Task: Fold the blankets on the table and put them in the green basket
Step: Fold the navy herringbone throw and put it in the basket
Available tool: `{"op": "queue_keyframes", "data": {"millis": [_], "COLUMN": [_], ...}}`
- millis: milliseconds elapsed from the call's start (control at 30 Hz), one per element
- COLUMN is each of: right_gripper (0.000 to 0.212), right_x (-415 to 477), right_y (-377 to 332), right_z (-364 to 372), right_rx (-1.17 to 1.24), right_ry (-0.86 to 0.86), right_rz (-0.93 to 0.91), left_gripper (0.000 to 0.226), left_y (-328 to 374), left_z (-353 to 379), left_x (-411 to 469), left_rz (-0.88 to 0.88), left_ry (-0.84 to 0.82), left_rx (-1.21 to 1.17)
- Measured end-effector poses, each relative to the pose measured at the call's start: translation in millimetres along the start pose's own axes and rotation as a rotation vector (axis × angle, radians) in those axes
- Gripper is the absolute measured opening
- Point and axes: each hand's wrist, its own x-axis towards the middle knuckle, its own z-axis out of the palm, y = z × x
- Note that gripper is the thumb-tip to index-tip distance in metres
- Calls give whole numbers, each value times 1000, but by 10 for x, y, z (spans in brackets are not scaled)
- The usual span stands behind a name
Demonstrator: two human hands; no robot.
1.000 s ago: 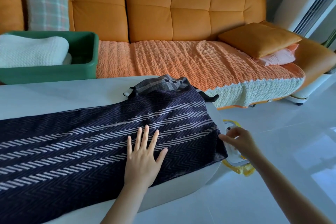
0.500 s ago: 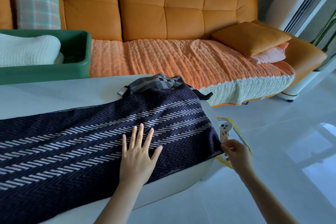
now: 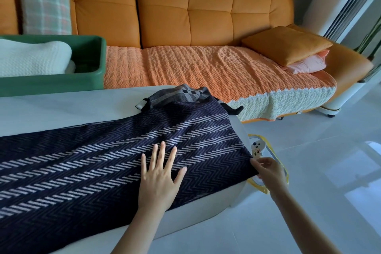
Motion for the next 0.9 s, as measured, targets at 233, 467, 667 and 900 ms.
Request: {"op": "queue_keyframes", "data": {"millis": [233, 467, 667, 900], "right_gripper": [51, 58, 33, 24], "right_x": [-59, 590, 1034, 1243], "right_y": [-608, -1314, -1628, -1583], "right_z": [350, 1071, 985, 1001], "right_rx": [-309, -250, -61, 23], "right_ry": [-105, -186, -206, -74], "right_rz": [-628, -361, -54, -85], "left_gripper": [72, 76, 75, 73], "left_y": [-5, 13, 11, 14], "left_z": [2, -11, -7, -17], "left_x": [-1, -1, 4, -5], "left_rz": [0, -26, -27, -22], "left_ry": [11, -8, -16, -1], "left_rx": [-14, -46, -63, -74]}}
